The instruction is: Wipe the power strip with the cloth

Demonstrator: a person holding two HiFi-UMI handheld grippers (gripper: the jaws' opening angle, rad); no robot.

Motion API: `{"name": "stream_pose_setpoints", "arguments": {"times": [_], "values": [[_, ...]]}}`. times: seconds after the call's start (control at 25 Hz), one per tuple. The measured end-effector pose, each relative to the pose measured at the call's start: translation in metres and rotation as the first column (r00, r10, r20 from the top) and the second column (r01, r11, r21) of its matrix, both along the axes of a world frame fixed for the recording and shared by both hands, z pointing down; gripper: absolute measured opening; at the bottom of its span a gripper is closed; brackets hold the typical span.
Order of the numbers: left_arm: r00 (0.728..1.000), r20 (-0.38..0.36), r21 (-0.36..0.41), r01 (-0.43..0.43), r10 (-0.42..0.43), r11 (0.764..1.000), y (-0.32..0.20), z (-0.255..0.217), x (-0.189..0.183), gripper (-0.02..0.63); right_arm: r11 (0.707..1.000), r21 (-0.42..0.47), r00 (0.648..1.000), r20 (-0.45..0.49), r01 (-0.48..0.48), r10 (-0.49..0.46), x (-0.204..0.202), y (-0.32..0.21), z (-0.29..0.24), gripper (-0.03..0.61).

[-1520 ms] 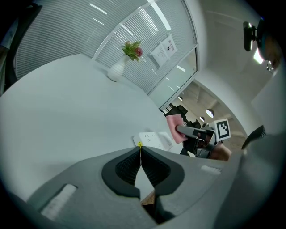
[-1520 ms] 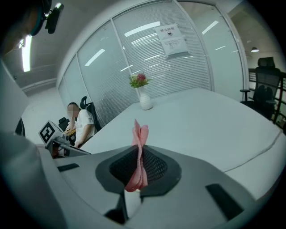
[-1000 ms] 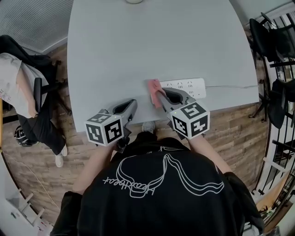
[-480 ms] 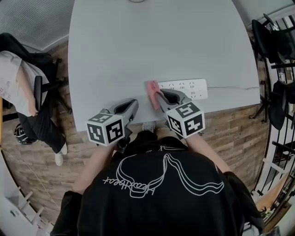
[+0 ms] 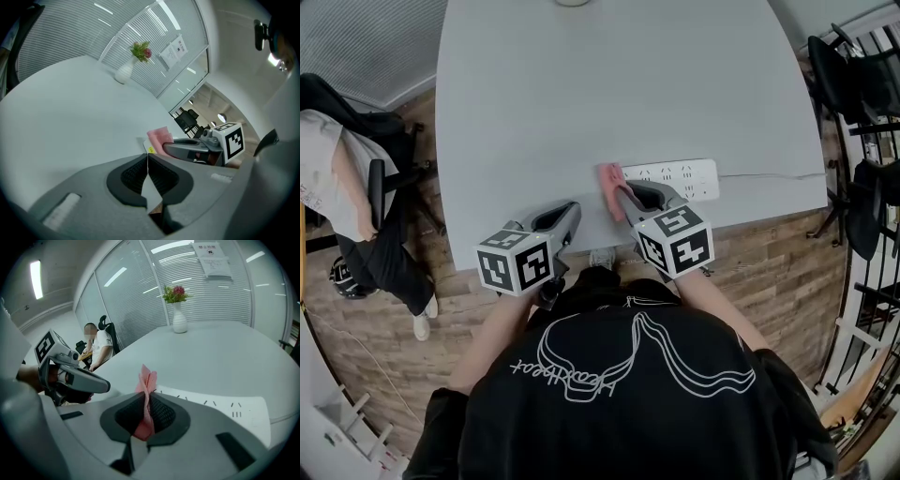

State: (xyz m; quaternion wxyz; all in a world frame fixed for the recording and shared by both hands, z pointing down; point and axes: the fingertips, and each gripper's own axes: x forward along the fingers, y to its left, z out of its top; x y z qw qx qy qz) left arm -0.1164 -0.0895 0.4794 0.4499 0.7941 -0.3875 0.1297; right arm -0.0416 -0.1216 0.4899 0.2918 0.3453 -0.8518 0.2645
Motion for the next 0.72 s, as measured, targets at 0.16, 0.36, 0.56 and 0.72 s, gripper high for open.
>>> {"name": "stream_pose_setpoints", "arguments": {"times": [0.16,0.36,0.56,0.72], "values": [[1.0,0.002,0.0,-0.001,0.001,1.0,0.001,0.001,0.002,0.015,0.999,-0.002,0.999,-0.005,-0.035,0.035,0.018,-0.003,0.001,0.035],[1.0,0.004,-0.002,0.001,-0.001,1.0,0.002,0.001,0.001,0.015,0.996,-0.001,0.996,-0.018,-0.089,0.089,0.044,-0.009,0.001,0.035],[1.0,0.006,0.002,-0.006,0.006,1.0,0.001,0.0,0.006,0.015,0.989,0.01,0.989,-0.034,-0.147,0.147,0.074,-0.015,0.001,0.035],[1.0,0.006,0.001,-0.012,0.012,1.0,0.004,0.001,0.01,0.015,0.981,0.023,0.98,-0.048,-0.192,0.193,0.099,-0.017,0.001,0.037]]}}
